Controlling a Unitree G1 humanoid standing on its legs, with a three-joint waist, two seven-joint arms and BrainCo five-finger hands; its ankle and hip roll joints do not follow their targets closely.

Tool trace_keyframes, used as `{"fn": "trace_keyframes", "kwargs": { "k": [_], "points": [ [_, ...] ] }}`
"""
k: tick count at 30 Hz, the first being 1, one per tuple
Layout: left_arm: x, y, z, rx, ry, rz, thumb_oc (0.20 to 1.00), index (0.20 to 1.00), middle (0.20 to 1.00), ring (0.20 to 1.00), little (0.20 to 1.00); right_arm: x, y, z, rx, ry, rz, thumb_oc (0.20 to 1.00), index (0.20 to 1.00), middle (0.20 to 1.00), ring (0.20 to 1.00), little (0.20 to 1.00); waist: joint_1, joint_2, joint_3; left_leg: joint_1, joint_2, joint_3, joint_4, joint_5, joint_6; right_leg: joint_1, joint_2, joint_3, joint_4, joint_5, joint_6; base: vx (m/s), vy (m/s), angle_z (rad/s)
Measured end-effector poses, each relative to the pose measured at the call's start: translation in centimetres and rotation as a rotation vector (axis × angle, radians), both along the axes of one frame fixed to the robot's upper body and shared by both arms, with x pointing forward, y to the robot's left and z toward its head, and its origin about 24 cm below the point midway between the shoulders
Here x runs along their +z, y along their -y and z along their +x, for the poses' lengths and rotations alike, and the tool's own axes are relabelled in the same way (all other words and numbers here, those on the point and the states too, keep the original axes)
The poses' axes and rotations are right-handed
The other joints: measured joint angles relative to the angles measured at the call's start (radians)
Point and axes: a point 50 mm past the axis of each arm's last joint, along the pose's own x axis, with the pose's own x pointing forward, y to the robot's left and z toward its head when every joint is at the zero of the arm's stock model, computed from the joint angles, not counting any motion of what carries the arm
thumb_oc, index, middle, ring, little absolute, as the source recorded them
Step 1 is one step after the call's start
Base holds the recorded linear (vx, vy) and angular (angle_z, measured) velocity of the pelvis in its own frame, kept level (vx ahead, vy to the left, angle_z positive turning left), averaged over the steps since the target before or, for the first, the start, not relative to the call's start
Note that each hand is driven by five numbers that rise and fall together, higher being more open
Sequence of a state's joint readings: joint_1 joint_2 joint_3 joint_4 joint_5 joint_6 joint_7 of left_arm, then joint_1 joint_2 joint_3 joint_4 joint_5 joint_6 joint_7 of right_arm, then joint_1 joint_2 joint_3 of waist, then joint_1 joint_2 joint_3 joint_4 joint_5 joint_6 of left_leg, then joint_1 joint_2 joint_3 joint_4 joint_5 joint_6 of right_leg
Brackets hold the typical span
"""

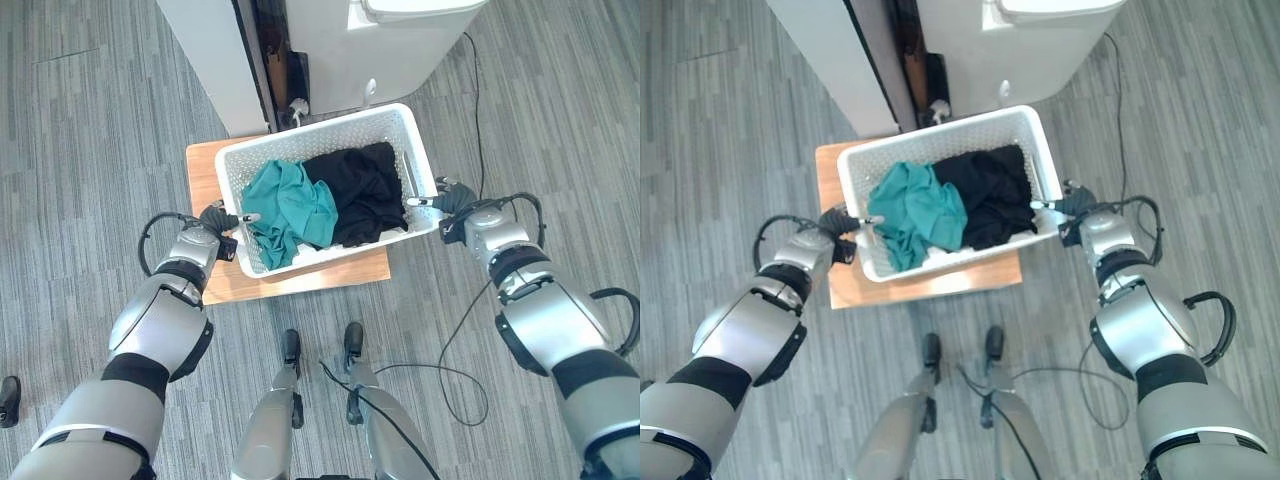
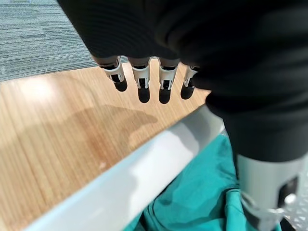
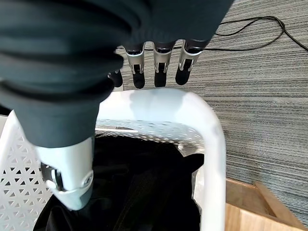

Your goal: Grab the laundry basket,head to the washer,open it,put in the laundry and shut it.

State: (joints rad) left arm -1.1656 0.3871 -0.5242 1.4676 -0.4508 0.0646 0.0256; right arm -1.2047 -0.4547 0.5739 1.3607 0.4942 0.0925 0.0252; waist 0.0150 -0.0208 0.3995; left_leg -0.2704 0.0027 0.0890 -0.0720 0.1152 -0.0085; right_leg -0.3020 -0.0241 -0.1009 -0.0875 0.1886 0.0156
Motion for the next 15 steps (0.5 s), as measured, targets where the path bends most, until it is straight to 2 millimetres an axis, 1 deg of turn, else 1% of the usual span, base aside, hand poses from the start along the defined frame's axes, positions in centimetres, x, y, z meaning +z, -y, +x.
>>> {"fn": "trace_keyframes", "kwargs": {
  "k": [2, 4, 5, 7, 8, 9, 10, 11, 12, 13, 14, 15],
  "points": [
    [0.0, 0.0, 0.0, -0.002, -0.001, 0.007, 1.000, 1.000, 1.000, 1.000, 1.000, 0.0, 0.0, 0.0, 0.001, -0.002, -0.005, 1.000, 1.000, 1.000, 1.000, 1.000, 0.000, -0.001, 0.000, -0.002, 0.000, -0.001, 0.000, 0.000, 0.000, -0.001, 0.000, -0.002, 0.000, 0.000, 0.000, 0.00, 0.000, 0.00],
    [0.5, 0.1, 0.2, -0.017, 0.002, 0.053, 1.000, 1.000, 1.000, 1.000, 1.000, 0.0, -0.2, 0.1, 0.002, -0.017, -0.037, 1.000, 1.000, 1.000, 1.000, 1.000, -0.001, -0.004, -0.005, -0.018, 0.000, -0.004, 0.001, 0.001, -0.002, -0.015, 0.000, -0.008, 0.000, 0.001, -0.001, 0.00, -0.003, 0.08],
    [1.1, 0.5, 0.4, -0.043, 0.009, 0.103, 1.000, 1.000, 1.000, 1.000, 1.000, 0.1, -0.1, 0.1, -0.003, -0.024, -0.059, 1.000, 1.000, 1.000, 1.000, 1.000, -0.006, -0.004, -0.006, -0.037, 0.000, -0.021, 0.003, 0.007, -0.004, -0.028, 0.000, -0.019, 0.000, 0.002, -0.002, 0.00, 0.000, 0.21],
    [1.2, 0.5, 0.5, -0.049, 0.012, 0.116, 1.000, 1.000, 1.000, 1.000, 1.000, 0.2, -0.1, 0.1, -0.003, -0.023, -0.063, 1.000, 1.000, 1.000, 1.000, 1.000, -0.002, -0.004, -0.006, -0.050, 0.001, -0.025, 0.002, 0.011, -0.005, -0.041, 0.001, -0.022, 0.000, 0.004, -0.005, 0.00, -0.002, 0.12],
    [1.2, 0.5, 0.5, -0.050, 0.013, 0.115, 0.200, 0.200, 0.200, 0.200, 0.200, 0.3, -0.1, 0.1, -0.005, -0.023, -0.063, 1.000, 1.000, 1.000, 1.000, 1.000, 0.001, -0.004, -0.006, -0.053, 0.001, -0.024, 0.002, 0.011, -0.005, -0.045, 0.001, -0.021, 0.000, 0.004, -0.006, 0.00, 0.000, 0.00],
    [1.4, 0.6, 0.6, -0.062, 0.013, 0.139, 0.200, 0.200, 0.200, 0.200, 0.200, 0.1, -0.3, 0.1, -0.007, -0.031, -0.063, 0.944, 0.944, 0.944, 0.944, 0.944, 0.003, -0.006, -0.006, -0.059, 0.002, -0.026, 0.003, 0.011, -0.005, -0.047, 0.002, -0.023, 0.000, 0.004, -0.006, 0.00, 0.000, 0.00],
    [1.8, 0.8, 0.7, -0.080, 0.015, 0.178, 0.200, 0.200, 0.200, 0.200, 0.200, 0.1, -0.3, 0.1, -0.012, -0.044, -0.069, 0.834, 0.834, 0.834, 0.834, 0.834, 0.003, -0.008, -0.008, -0.064, 0.002, -0.027, 0.006, 0.011, -0.005, -0.051, 0.002, -0.024, 0.000, 0.004, -0.006, 0.01, 0.001, 0.04],
    [2.1, 0.9, 0.8, -0.087, 0.020, 0.192, 0.200, 0.200, 0.200, 0.200, 0.200, 0.1, -0.3, 0.1, -0.015, -0.048, -0.068, 0.489, 0.489, 0.489, 0.489, 0.489, 0.002, -0.009, -0.008, -0.066, 0.002, -0.029, 0.006, 0.011, -0.005, -0.052, 0.002, -0.026, 0.000, 0.004, -0.006, 0.01, 0.001, 0.04],
    [2.2, 0.9, 0.8, -0.087, 0.021, 0.192, 0.200, 0.200, 0.200, 0.200, 0.200, 0.2, -0.3, 0.1, -0.013, -0.047, -0.068, 0.489, 0.489, 0.489, 0.489, 0.489, 0.002, -0.009, -0.008, -0.067, 0.002, -0.028, 0.006, 0.011, -0.005, -0.053, 0.002, -0.025, 0.000, 0.004, -0.006, 0.00, 0.000, 0.00],
    [2.2, 1.0, 0.8, -0.090, 0.021, 0.196, 0.200, 0.200, 0.200, 0.200, 0.200, 0.3, -0.3, 0.2, -0.013, -0.045, -0.068, 0.266, 0.266, 0.266, 0.266, 0.266, 0.001, -0.010, -0.009, -0.067, 0.001, -0.028, 0.006, 0.011, -0.005, -0.053, 0.002, -0.025, 0.000, 0.004, -0.006, 0.00, 0.000, 0.00],
    [2.2, 1.0, 0.9, -0.093, 0.020, 0.207, 0.200, 0.200, 0.200, 0.200, 0.200, 0.3, -0.3, 0.1, -0.013, -0.045, -0.069, 0.200, 0.200, 0.200, 0.200, 0.200, 0.000, -0.011, -0.009, -0.067, 0.001, -0.028, 0.006, 0.011, -0.005, -0.053, 0.002, -0.025, 0.000, 0.004, -0.006, 0.00, 0.000, 0.00],
    [2.3, 0.9, 0.9, -0.102, 0.015, 0.248, 0.200, 0.200, 0.200, 0.200, 0.200, 0.2, -0.3, 0.1, -0.014, -0.050, -0.074, 0.200, 0.200, 0.200, 0.200, 0.200, 0.000, -0.015, -0.012, -0.067, 0.002, -0.027, 0.006, 0.011, -0.005, -0.054, 0.002, -0.024, 0.000, 0.004, -0.006, 0.00, 0.000, 0.00]
  ]
}}
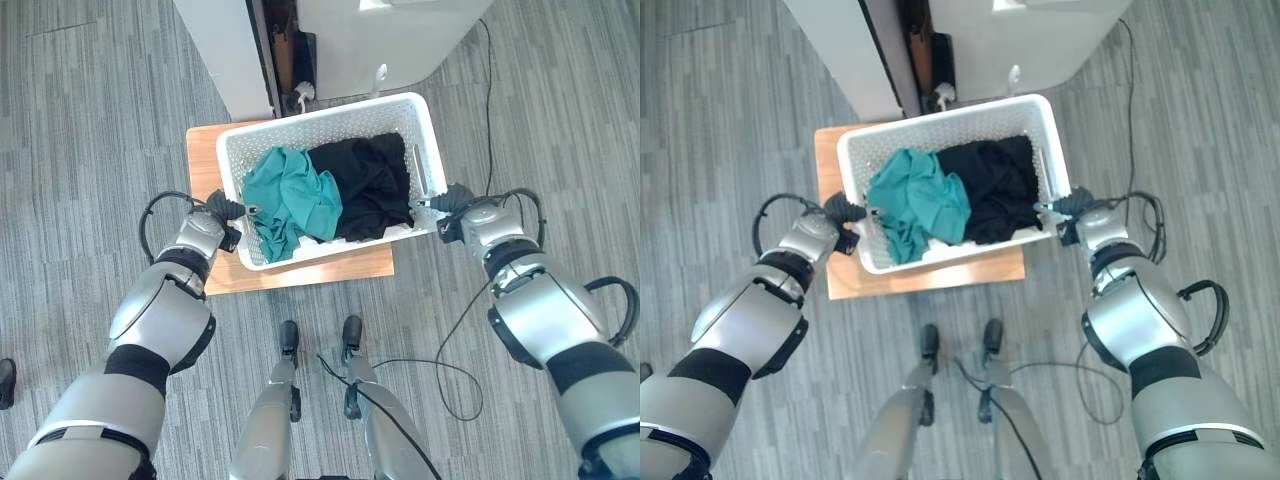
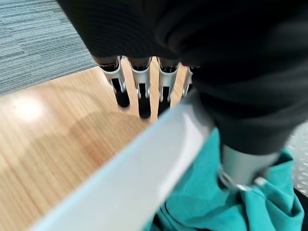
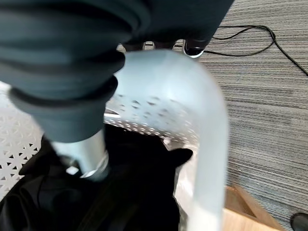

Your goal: Grab the laundry basket,head to the washer,open it,put in the laundry and shut it.

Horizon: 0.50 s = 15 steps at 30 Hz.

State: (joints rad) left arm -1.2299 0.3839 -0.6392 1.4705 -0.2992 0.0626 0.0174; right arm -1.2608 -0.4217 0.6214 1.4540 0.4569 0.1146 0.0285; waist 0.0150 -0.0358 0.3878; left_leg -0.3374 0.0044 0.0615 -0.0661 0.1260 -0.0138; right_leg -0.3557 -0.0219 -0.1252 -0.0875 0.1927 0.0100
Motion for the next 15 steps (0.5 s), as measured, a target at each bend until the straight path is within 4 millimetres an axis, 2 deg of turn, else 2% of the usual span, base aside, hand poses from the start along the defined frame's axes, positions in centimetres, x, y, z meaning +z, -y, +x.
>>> {"fn": "trace_keyframes", "kwargs": {
  "k": [5, 15],
  "points": [
    [0.57, 0.24, 0.19, -0.082, -0.022, 0.293, 0.200, 0.200, 0.200, 0.200, 0.200, -0.27, 0.35, -0.14, 0.022, -0.030, -0.084, 0.200, 0.200, 0.200, 0.200, 0.200, 0.000, -0.014, -0.015, -0.019, 0.000, -0.002, 0.013, 0.000, 0.000, -0.013, 0.000, -0.001, 0.000, 0.003, -0.001, 0.00, 0.000, 0.00],
    [0.39, 0.50, 0.19, -0.093, -0.025, 0.324, 0.200, 0.200, 0.200, 0.200, 0.200, -0.21, 0.42, -0.14, 0.030, -0.038, -0.141, 0.200, 0.200, 0.200, 0.200, 0.200, -0.001, -0.015, -0.015, -0.020, -0.005, 0.001, 0.017, 0.000, 0.000, -0.013, -0.006, 0.001, 0.000, 0.008, 0.002, -0.02, 0.008, 0.00]
  ]
}}
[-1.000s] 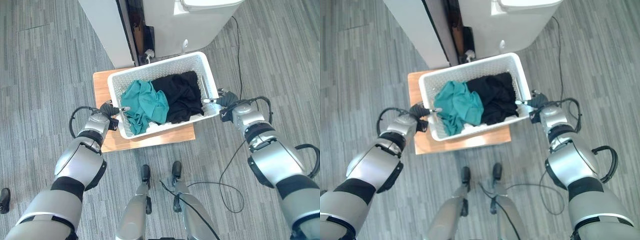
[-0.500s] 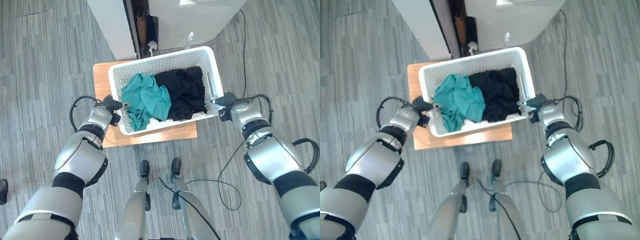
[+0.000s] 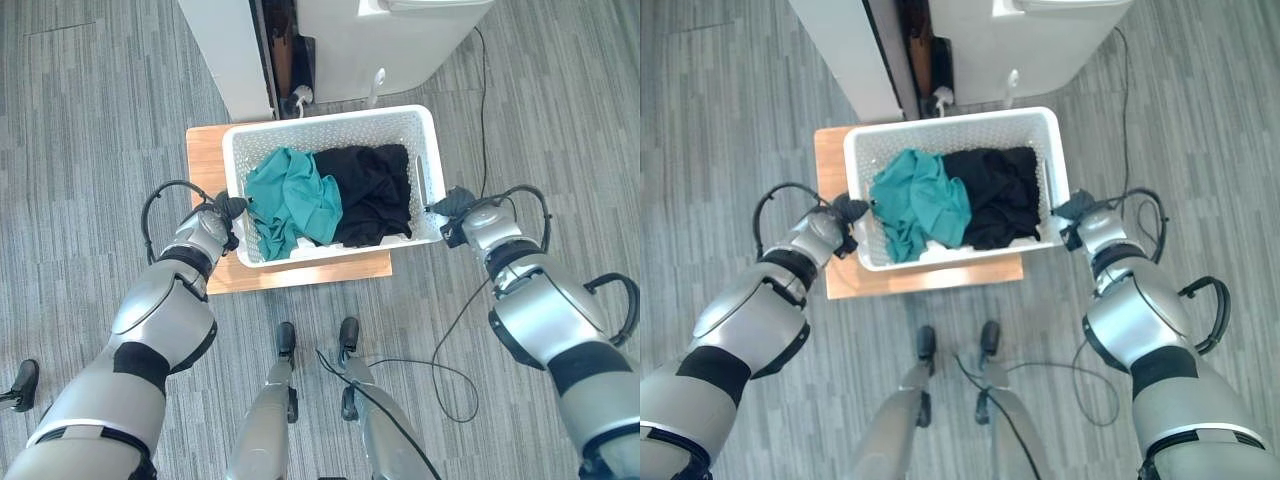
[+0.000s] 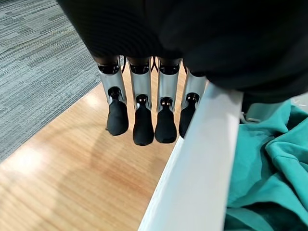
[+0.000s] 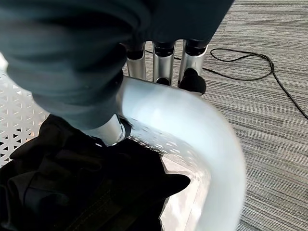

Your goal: Grab the laundry basket,head to the washer,open it,put in the laundry and shut it.

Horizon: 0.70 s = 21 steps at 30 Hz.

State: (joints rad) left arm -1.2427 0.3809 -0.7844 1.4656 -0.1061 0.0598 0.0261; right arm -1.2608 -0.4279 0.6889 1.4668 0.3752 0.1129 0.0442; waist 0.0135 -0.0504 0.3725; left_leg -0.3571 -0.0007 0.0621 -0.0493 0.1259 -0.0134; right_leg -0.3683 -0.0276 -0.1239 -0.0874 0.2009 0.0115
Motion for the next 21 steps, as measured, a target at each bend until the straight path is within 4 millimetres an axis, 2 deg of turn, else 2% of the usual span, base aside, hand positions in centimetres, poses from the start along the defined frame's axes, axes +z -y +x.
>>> {"fn": "trace_keyframes", "kwargs": {
  "k": [7, 10, 15, 16, 19, 21],
  "points": [
    [-1.1, 0.2, -0.3, -0.017, -0.006, -0.045, 0.200, 0.200, 0.200, 0.200, 0.200, 0.0, 0.5, -0.1, -0.016, 0.004, 0.020, 0.200, 0.200, 0.200, 0.200, 0.200, -0.002, 0.001, 0.001, 0.035, 0.001, 0.004, -0.004, 0.000, 0.000, 0.030, 0.000, 0.002, 0.000, 0.001, -0.002, 0.01, -0.003, -0.01],
    [-2.2, 0.6, -0.6, -0.044, -0.009, -0.079, 0.200, 0.200, 0.200, 0.200, 0.200, -1.0, 1.4, -0.6, -0.044, -0.008, 0.067, 0.200, 0.200, 0.200, 0.200, 0.200, -0.005, 0.006, 0.001, 0.104, 0.002, 0.004, -0.024, 0.000, 0.000, 0.089, -0.001, 0.002, 0.000, -0.005, 0.000, 0.07, -0.007, -0.02],
    [-3.3, 3.6, -1.1, -0.201, 0.016, -0.121, 0.200, 0.200, 0.200, 0.200, 0.200, -3.9, 5.5, -2.7, -0.115, -0.054, 0.113, 0.200, 0.200, 0.200, 0.200, 0.200, -0.007, 0.040, -0.005, 0.202, -0.006, 0.006, -0.041, -0.007, 0.008, 0.180, -0.010, 0.004, -0.001, -0.026, 0.014, 0.05, -0.034, 0.01],
    [-3.7, 4.6, -1.5, -0.263, 0.029, -0.140, 0.200, 0.200, 0.200, 0.200, 0.200, -4.4, 7.2, -3.6, -0.128, -0.046, 0.115, 0.200, 0.200, 0.200, 0.200, 0.200, -0.003, 0.062, -0.010, 0.220, -0.009, 0.004, -0.042, -0.010, 0.011, 0.200, -0.012, 0.004, -0.001, -0.029, 0.018, 0.02, -0.035, -0.01],
    [-4.8, 6.1, -2.2, -0.339, 0.012, -0.159, 0.200, 0.200, 0.200, 0.200, 0.200, -4.8, 9.1, -4.6, -0.163, -0.062, 0.076, 0.200, 0.200, 0.200, 0.200, 0.200, -0.020, 0.103, -0.043, 0.242, -0.009, 0.007, -0.042, -0.016, 0.015, 0.220, -0.014, 0.006, 0.000, -0.034, 0.022, 0.06, -0.060, -0.02],
    [-5.1, 6.6, -2.4, -0.369, -0.001, -0.163, 0.200, 0.200, 0.200, 0.200, 0.200, -5.4, 10.0, -5.4, -0.180, -0.069, 0.086, 0.200, 0.200, 0.200, 0.200, 0.200, -0.022, 0.112, -0.045, 0.264, -0.007, 0.006, -0.042, -0.016, 0.015, 0.241, -0.010, 0.006, 0.000, -0.035, 0.020, 0.02, -0.045, -0.02]
  ]
}}
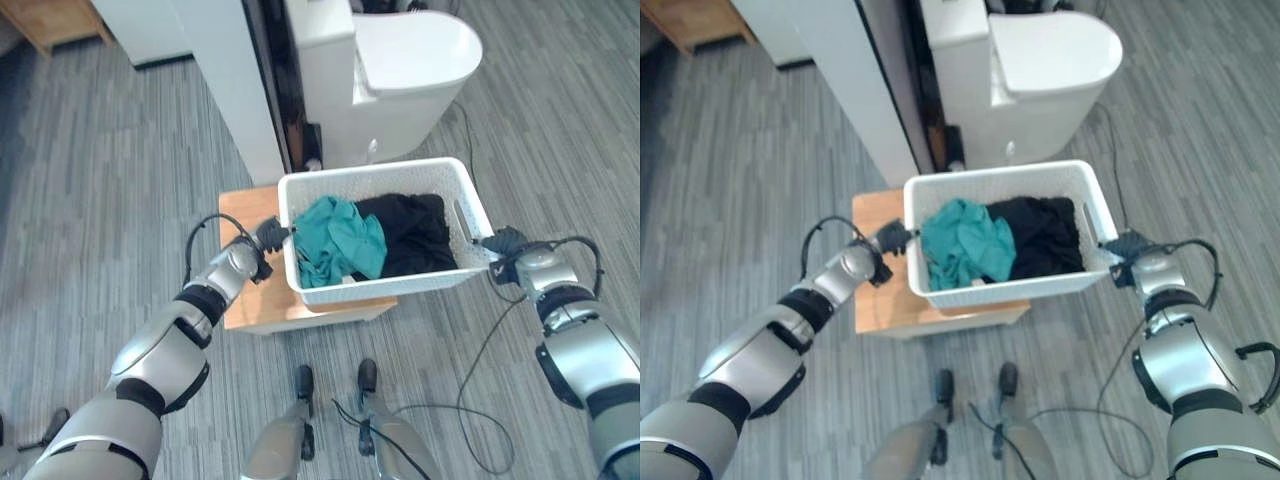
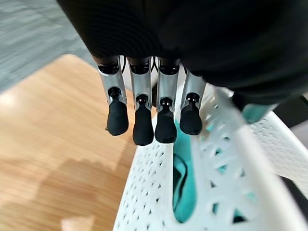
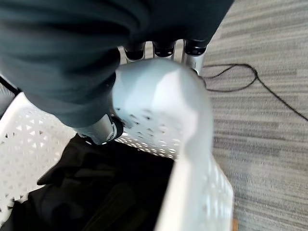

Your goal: Grab the laundry basket,head to the washer,open it,put in the laundry and shut it.

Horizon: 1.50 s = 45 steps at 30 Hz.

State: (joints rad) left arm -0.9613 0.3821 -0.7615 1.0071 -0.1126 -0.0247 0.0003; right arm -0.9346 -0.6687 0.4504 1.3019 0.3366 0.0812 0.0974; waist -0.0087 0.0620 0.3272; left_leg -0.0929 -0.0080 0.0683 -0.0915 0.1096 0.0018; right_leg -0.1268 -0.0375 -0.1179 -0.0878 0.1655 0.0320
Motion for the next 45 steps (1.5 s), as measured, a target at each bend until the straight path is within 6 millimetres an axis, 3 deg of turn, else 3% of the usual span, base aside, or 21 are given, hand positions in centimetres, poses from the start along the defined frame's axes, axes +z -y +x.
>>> {"fn": "trace_keyframes", "kwargs": {
  "k": [5, 8, 13, 18, 22, 24, 25, 26, 27, 28, 33, 34, 35, 36, 37, 38, 39, 40, 42, 43, 45],
  "points": [
    [-0.9, 1.6, -1.3, -0.102, -0.019, -0.049, 0.200, 0.200, 0.200, 0.200, 0.200, -2.9, 2.4, -3.2, 0.010, -0.057, 0.003, 0.200, 0.200, 0.200, 0.200, 0.200, -0.023, 0.013, -0.024, 0.071, 0.012, 0.000, 0.000, -0.015, -0.008, 0.070, 0.010, 0.002, 0.000, -0.031, -0.001, 0.02, -0.086, -0.02],
    [-1.6, 2.5, -2.0, -0.155, -0.051, -0.063, 0.200, 0.200, 0.200, 0.200, 0.200, -3.1, 3.6, -4.7, 0.015, -0.048, -0.001, 0.200, 0.200, 0.200, 0.200, 0.200, -0.052, 0.028, -0.046, 0.093, 0.015, 0.000, -0.001, -0.028, -0.014, 0.093, 0.014, 0.004, 0.000, -0.037, -0.006, 0.01, -0.072, -0.02],
    [-2.3, 2.3, -2.1, -0.143, -0.077, -0.061, 0.200, 0.200, 0.200, 0.200, 0.200, -3.1, 3.8, -5.6, 0.058, -0.046, -0.026, 0.200, 0.200, 0.200, 0.200, 0.200, -0.073, 0.023, -0.079, 0.096, 0.029, 0.028, 0.028, -0.039, -0.023, 0.093, 0.029, 0.033, 0.000, -0.039, -0.012, -0.03, -0.089, -0.18],
    [-2.7, 2.2, -1.9, -0.117, -0.099, -0.079, 0.200, 0.200, 0.200, 0.200, 0.200, -2.7, 3.6, -5.4, 0.069, -0.031, -0.028, 0.200, 0.200, 0.200, 0.200, 0.200, -0.071, 0.006, -0.080, 0.085, 0.029, -0.036, 0.093, -0.048, -0.036, 0.098, 0.027, 0.091, 0.000, -0.032, -0.021, -0.05, 0.047, -0.36],
    [-2.4, 1.4, -1.4, -0.077, -0.098, -0.064, 0.200, 0.200, 0.200, 0.200, 0.200, -2.4, 2.8, -4.3, 0.098, -0.043, -0.044, 0.200, 0.200, 0.200, 0.200, 0.200, -0.045, -0.034, -0.076, 0.068, -0.067, -0.409, 0.130, -0.096, -0.025, 0.069, 0.022, 0.236, 0.000, -0.003, -0.007, -0.03, 0.152, -0.87],
    [-2.6, 1.4, -1.4, -0.070, -0.104, -0.064, 0.200, 0.200, 0.200, 0.200, 0.200, -2.6, 2.4, -4.2, 0.110, -0.051, -0.048, 0.200, 0.200, 0.200, 0.200, 0.200, -0.063, -0.031, -0.077, 0.074, -0.070, -0.412, 0.130, -0.098, -0.023, 0.067, 0.034, 0.276, 0.000, 0.003, 0.011, -0.05, 0.278, -0.94],
    [-2.7, 1.1, -1.4, -0.047, -0.099, -0.063, 0.200, 0.200, 0.200, 0.200, 0.200, -2.9, 1.8, -4.0, 0.115, -0.049, -0.039, 0.200, 0.200, 0.200, 0.200, 0.200, -0.083, -0.036, -0.080, 0.077, -0.078, -0.396, 0.135, -0.124, 0.009, 0.058, 0.041, 0.326, 0.000, 0.012, 0.034, -0.09, 0.249, -0.81],
    [-2.7, 0.9, -1.3, -0.033, -0.098, -0.064, 0.200, 0.200, 0.200, 0.200, 0.200, -2.9, 1.7, -3.9, 0.112, -0.045, -0.037, 0.200, 0.200, 0.200, 0.200, 0.200, -0.082, -0.040, -0.078, 0.085, -0.069, -0.355, 0.120, -0.124, -0.004, 0.050, 0.040, 0.340, 0.000, 0.013, 0.039, -0.14, 0.370, -1.10],
    [-2.8, 0.8, -1.3, -0.029, -0.100, -0.063, 0.200, 0.200, 0.200, 0.200, 0.200, -2.9, 1.6, -3.9, 0.112, -0.042, -0.038, 0.200, 0.200, 0.200, 0.200, 0.200, -0.095, -0.052, -0.077, 0.086, -0.094, -0.316, 0.119, -0.129, 0.004, 0.036, 0.032, 0.404, 0.000, 0.020, 0.075, -0.09, 0.247, -1.59],
    [-3.2, 0.6, -1.3, -0.009, -0.112, -0.057, 0.200, 0.200, 0.200, 0.200, 0.200, -2.3, 1.4, -3.3, 0.115, -0.024, -0.040, 0.200, 0.200, 0.200, 0.200, 0.200, -0.095, -0.056, -0.079, 0.089, -0.116, -0.242, 0.111, -0.120, 0.041, 0.009, 0.015, 0.481, 0.000, 0.027, 0.102, -0.04, 0.123, -1.55],
    [-3.1, 1.6, -1.4, -0.041, -0.101, -0.073, 0.200, 0.200, 0.200, 0.200, 0.200, -3.6, 2.3, -4.6, 0.086, -0.085, -0.041, 0.200, 0.200, 0.200, 0.200, 0.200, -0.150, -0.049, -0.078, 0.093, -0.130, -0.192, 0.090, -0.117, 0.061, 0.021, -0.032, 0.408, 0.001, 0.013, 0.114, -0.09, 0.164, -0.53],
    [-3.7, 1.1, -1.5, -0.014, -0.116, -0.055, 0.200, 0.200, 0.200, 0.200, 0.200, -4.2, 1.0, -3.9, 0.100, -0.087, -0.026, 0.200, 0.200, 0.200, 0.200, 0.200, -0.150, -0.048, -0.075, 0.086, -0.138, -0.141, 0.114, -0.115, 0.061, -0.022, -0.007, 0.410, 0.034, 0.058, 0.134, -0.28, 0.218, -0.82],
    [-3.9, -0.4, -1.5, 0.028, -0.118, -0.038, 0.200, 0.200, 0.200, 0.200, 0.200, -4.9, -0.8, -3.1, 0.111, -0.083, -0.001, 0.200, 0.200, 0.200, 0.200, 0.200, -0.135, -0.055, -0.071, 0.056, -0.132, -0.105, 0.167, -0.123, 0.062, -0.050, 0.020, 0.394, 0.048, 0.103, 0.126, -0.27, 0.219, -1.41],
    [-3.7, -2.8, -1.4, 0.087, -0.113, 0.007, 0.200, 0.200, 0.200, 0.200, 0.200, -5.1, -2.9, -2.1, 0.137, -0.067, 0.030, 0.200, 0.200, 0.200, 0.200, 0.200, -0.115, -0.074, -0.060, 0.018, -0.110, -0.045, 0.219, -0.122, 0.079, -0.075, 0.026, 0.329, 0.041, 0.168, 0.164, -0.11, 0.074, -1.72],
    [-3.5, -4.0, -1.4, 0.115, -0.112, 0.027, 0.200, 0.200, 0.200, 0.200, 0.200, -5.5, -3.8, -1.9, 0.164, -0.075, 0.042, 0.200, 0.200, 0.200, 0.200, 0.200, -0.094, -0.066, -0.064, 0.015, -0.089, -0.002, 0.218, -0.135, 0.107, -0.076, 0.055, 0.281, -0.018, 0.192, 0.158, -0.05, 0.028, -1.66],
    [-2.6, -4.5, -1.1, 0.125, -0.091, 0.020, 0.200, 0.200, 0.200, 0.200, 0.200, -5.5, -3.9, -2.0, 0.188, -0.069, 0.055, 0.200, 0.200, 0.200, 0.200, 0.200, -0.078, -0.030, -0.050, 0.045, -0.051, 0.015, 0.171, -0.168, 0.107, -0.082, 0.048, 0.121, 0.085, 0.060, 0.088, -0.09, 0.027, -1.47],
    [-2.2, -3.3, -0.8, 0.109, -0.069, -0.044, 0.200, 0.200, 0.200, 0.200, 0.200, -5.7, -3.2, -2.4, 0.171, -0.089, 0.049, 0.200, 0.200, 0.200, 0.200, 0.200, -0.057, 0.020, -0.053, 0.057, -0.036, 0.065, 0.138, -0.151, 0.104, -0.080, -0.016, 0.034, 0.255, -0.107, 0.032, -0.08, -0.001, -1.39],
    [-2.2, -3.5, -0.8, 0.118, -0.070, -0.049, 0.200, 0.200, 0.200, 0.200, 0.200, -5.8, -3.3, -2.5, 0.180, -0.099, 0.049, 0.200, 0.200, 0.200, 0.200, 0.200, -0.038, 0.029, -0.057, 0.062, -0.025, 0.100, 0.134, -0.151, 0.104, -0.064, -0.066, -0.006, 0.300, -0.160, 0.048, -0.05, -0.009, -1.09],
    [-2.2, -3.5, -0.8, 0.117, -0.069, -0.047, 0.200, 0.200, 0.200, 0.200, 0.200, -5.8, -3.2, -2.5, 0.188, -0.104, 0.053, 0.200, 0.200, 0.200, 0.200, 0.200, -0.025, 0.024, -0.058, 0.090, -0.022, 0.132, 0.118, -0.152, 0.103, 0.067, -0.181, -0.060, 0.251, -0.192, 0.123, -0.03, -0.081, -0.74],
    [-2.1, -3.5, -0.8, 0.115, -0.066, -0.046, 0.200, 0.200, 0.200, 0.200, 0.200, -5.7, -3.2, -2.5, 0.187, -0.099, 0.052, 0.200, 0.200, 0.200, 0.200, 0.200, -0.017, 0.014, -0.063, 0.093, -0.021, 0.137, 0.117, -0.151, 0.100, 0.125, -0.202, -0.055, 0.179, -0.142, 0.145, -0.02, -0.077, -0.60],
    [-2.1, -3.5, -0.8, 0.115, -0.062, -0.049, 0.200, 0.200, 0.200, 0.200, 0.200, -5.3, -3.2, -2.2, 0.185, -0.082, 0.053, 0.200, 0.200, 0.200, 0.200, 0.200, 0.015, -0.006, -0.068, 0.122, -0.010, 0.170, 0.066, -0.121, 0.057, 0.166, -0.181, -0.087, 0.081, -0.120, 0.143, -0.02, -0.079, -0.51]
  ]
}}
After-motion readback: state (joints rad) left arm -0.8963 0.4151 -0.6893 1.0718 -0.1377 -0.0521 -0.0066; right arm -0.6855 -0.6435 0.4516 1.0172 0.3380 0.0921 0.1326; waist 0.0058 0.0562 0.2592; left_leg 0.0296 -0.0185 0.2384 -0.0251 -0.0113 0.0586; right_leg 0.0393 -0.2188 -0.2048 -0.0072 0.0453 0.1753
